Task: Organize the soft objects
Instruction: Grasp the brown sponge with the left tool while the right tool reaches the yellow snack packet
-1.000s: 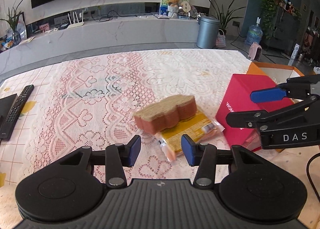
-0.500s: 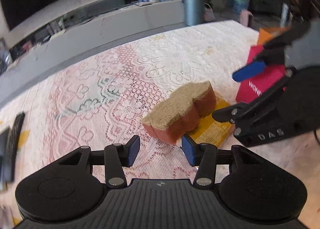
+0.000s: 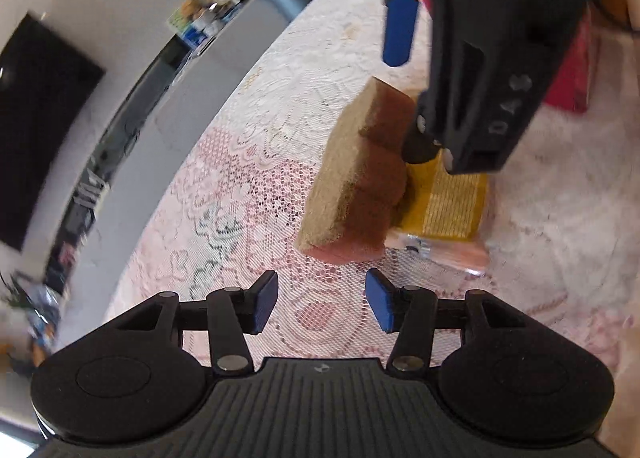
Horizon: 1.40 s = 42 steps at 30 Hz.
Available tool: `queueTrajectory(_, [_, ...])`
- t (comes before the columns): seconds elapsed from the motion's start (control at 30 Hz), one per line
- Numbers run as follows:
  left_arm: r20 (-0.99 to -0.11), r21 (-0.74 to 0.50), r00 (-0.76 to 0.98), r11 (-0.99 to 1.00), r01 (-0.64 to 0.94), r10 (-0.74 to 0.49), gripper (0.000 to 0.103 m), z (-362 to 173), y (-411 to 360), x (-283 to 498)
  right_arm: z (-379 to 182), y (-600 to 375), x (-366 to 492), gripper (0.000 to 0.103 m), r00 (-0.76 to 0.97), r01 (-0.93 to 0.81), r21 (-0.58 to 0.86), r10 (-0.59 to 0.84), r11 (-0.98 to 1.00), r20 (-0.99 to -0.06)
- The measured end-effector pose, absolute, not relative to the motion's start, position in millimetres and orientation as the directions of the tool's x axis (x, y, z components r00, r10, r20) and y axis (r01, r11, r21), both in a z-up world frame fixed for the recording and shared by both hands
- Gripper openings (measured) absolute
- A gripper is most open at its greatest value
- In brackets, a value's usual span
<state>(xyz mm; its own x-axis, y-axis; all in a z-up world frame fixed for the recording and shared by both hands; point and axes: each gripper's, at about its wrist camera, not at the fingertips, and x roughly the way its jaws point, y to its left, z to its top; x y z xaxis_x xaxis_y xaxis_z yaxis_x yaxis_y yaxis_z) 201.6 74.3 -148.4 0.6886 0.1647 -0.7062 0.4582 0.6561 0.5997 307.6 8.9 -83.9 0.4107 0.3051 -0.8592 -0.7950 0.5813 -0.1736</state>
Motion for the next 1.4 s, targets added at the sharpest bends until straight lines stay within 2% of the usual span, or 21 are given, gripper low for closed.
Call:
queueTrajectory(0.1, [-0.693, 0.634, 0.701, 0.605, 0.483, 0.168, 0.060, -156, 70, 204, -86, 12, 309, 0.064, 0.396, -0.801, -0.168, 0.298, 0.574, -0.869])
queueTrajectory(0.23, [-0.731, 0.576, 0.669, 0.646, 0.501, 0.132, 0.059, -160, 71, 213, -88, 12, 312, 0.057, 0.363, -0.801, -0.132, 0.299, 0.584, -0.883])
queueTrajectory(0.3, [-0.730, 0.570, 0.671, 0.658, 0.492, 0.130, 0.050, -160, 72, 215, -88, 12, 312, 0.057, 0.366, -0.795, -0.130, 0.299, 0.592, -0.881])
queueTrajectory(0.37, [-0.733, 0.567, 0.665, 0.668, 0.483, 0.141, 0.029, -160, 72, 217, -87, 12, 312, 0.057, 0.372, -0.792, -0.131, 0.300, 0.597, -0.878])
queueTrajectory(0.4, [-0.738, 0.559, 0.659, 0.678, 0.478, 0.144, 0.025, -160, 72, 217, -87, 11, 312, 0.058, 0.371, -0.790, -0.129, 0.300, 0.599, -0.879])
queueTrajectory(0.47, [-0.747, 0.534, 0.651, 0.703, 0.469, 0.134, 0.010, -159, 74, 216, -86, 11, 311, 0.058, 0.373, -0.787, -0.128, 0.301, 0.604, -0.878])
queueTrajectory(0.57, [-0.757, 0.494, 0.643, 0.747, 0.445, 0.117, 0.001, -154, 78, 211, -84, 8, 309, 0.058, 0.379, -0.782, -0.125, 0.307, 0.611, -0.873])
queueTrajectory(0.67, [-0.759, 0.465, 0.642, 0.780, 0.420, 0.107, 0.000, -148, 80, 208, -82, 6, 309, 0.058, 0.381, -0.779, -0.124, 0.307, 0.615, -0.872])
queueTrajectory(0.73, [-0.751, 0.473, 0.650, 0.778, 0.414, 0.111, 0.000, -145, 81, 206, -82, 5, 309, 0.058, 0.383, -0.779, -0.128, 0.304, 0.614, -0.873])
queueTrajectory(0.8, [-0.732, 0.509, 0.671, 0.750, 0.423, 0.119, 0.007, -144, 79, 201, -81, 5, 309, 0.058, 0.385, -0.781, -0.135, 0.300, 0.610, -0.873])
queueTrajectory(0.9, [-0.722, 0.534, 0.683, 0.718, 0.447, 0.111, 0.023, -146, 81, 196, -80, 5, 310, 0.058, 0.382, -0.785, -0.146, 0.286, 0.601, -0.879])
queueTrajectory(0.97, [-0.706, 0.562, 0.701, 0.686, 0.463, 0.105, 0.042, -148, 82, 192, -80, 5, 312, 0.058, 0.374, -0.792, -0.150, 0.277, 0.592, -0.885])
queueTrajectory(1.07, [-0.687, 0.613, 0.719, 0.611, 0.501, 0.100, 0.052, -153, 78, 190, -81, 6, 315, 0.058, 0.369, -0.798, -0.156, 0.266, 0.583, -0.891])
queueTrajectory(1.4, [-0.619, 0.742, 0.780, 0.398, 0.540, 0.095, 0.059, -177, 57, 198, -83, 7, 321, 0.058, 0.336, -0.804, -0.120, 0.279, 0.583, -0.899])
